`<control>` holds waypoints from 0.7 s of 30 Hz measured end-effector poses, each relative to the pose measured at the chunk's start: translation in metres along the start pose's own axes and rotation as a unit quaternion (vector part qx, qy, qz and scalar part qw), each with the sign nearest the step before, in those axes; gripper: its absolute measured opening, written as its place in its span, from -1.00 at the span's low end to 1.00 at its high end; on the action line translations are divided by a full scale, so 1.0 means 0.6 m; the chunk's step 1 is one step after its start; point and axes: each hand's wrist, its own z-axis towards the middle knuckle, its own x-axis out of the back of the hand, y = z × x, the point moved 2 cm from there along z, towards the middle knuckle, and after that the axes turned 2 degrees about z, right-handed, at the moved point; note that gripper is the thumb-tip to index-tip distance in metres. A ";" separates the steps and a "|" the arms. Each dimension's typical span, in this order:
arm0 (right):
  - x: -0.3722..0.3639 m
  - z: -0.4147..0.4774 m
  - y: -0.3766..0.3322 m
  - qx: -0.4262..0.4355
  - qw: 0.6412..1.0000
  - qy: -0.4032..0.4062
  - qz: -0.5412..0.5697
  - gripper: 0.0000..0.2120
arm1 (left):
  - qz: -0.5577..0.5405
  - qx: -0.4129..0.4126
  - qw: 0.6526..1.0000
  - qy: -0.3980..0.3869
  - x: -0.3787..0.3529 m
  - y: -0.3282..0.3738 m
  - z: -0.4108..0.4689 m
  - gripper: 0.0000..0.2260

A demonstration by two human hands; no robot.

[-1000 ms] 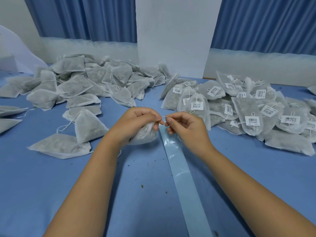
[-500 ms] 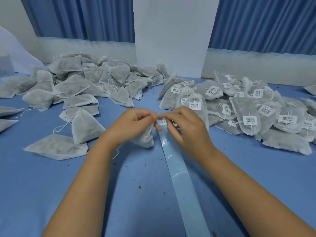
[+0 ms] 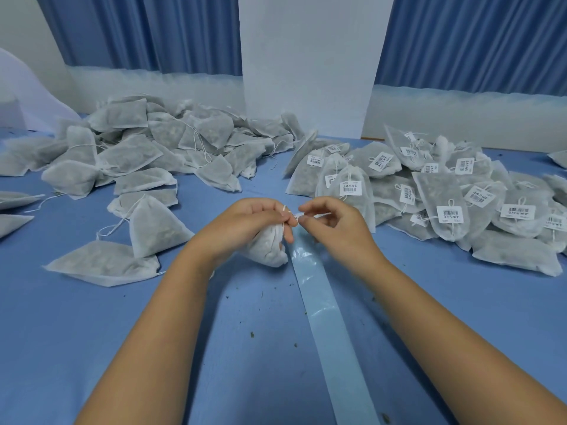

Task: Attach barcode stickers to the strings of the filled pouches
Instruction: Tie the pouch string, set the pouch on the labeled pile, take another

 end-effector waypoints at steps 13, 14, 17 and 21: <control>-0.006 -0.001 0.001 -0.019 0.998 -0.059 0.030 -0.83 | 0.016 0.013 0.999 0.042 -0.001 0.003 0.002 -0.74; -0.005 0.000 0.003 -0.014 0.998 -0.053 0.027 -0.82 | 0.029 0.014 0.998 0.058 0.000 0.002 0.003 -0.73; -0.007 0.002 0.006 0.006 0.998 -0.052 0.035 -0.84 | 0.057 0.019 0.994 0.096 0.002 0.002 0.006 -0.79; -0.008 0.000 0.004 0.041 0.994 -0.073 0.074 -0.78 | 0.078 0.022 0.994 0.068 0.004 0.001 0.006 -0.75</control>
